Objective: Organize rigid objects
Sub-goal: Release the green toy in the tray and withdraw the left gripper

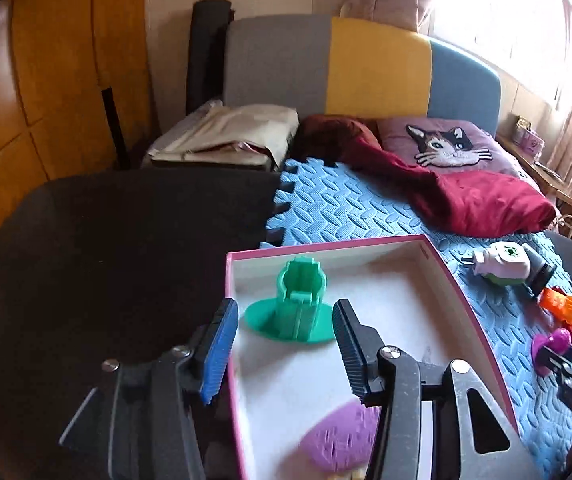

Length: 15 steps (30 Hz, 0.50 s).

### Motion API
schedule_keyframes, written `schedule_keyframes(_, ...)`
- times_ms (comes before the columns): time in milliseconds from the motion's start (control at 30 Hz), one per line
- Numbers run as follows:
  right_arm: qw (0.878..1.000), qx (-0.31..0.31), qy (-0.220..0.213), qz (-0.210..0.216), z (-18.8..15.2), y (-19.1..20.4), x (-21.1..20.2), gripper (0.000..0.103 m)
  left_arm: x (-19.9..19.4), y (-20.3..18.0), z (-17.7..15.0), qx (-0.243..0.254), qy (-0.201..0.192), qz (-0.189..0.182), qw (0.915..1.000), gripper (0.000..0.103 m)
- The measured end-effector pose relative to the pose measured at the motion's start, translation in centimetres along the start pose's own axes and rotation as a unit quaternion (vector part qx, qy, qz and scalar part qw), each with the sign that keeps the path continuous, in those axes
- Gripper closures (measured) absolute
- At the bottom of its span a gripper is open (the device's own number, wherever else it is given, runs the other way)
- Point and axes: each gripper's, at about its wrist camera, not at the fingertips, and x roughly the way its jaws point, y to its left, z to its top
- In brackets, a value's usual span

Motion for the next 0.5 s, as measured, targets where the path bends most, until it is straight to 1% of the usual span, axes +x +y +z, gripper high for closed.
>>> schedule_keyframes(100,1.0,0.0,0.0,0.0,0.0,0.0,0.0,0.07,-2.6,0.0,-1.3,-0.01,-0.012,0.0,0.9999,0.051)
schedule_keyframes(200,1.0,0.0,0.0,0.0,0.0,0.0,0.0,0.07,-5.2,-0.4,-3.1,-0.019,-0.023,-0.006,0.9995,0.041)
schedule_keyframes(367,1.0,0.0,0.0,-0.001,0.0,0.0,0.0,0.07,-8.5,-1.9,-6.4,-0.02,-0.031,-0.027,0.999,0.04)
schedule_keyframes(500,1.0,0.002,0.0,0.002,0.0,-0.2,0.1,0.068,-9.8,-3.1,-8.3,-0.016,-0.028,-0.032,0.999,0.038)
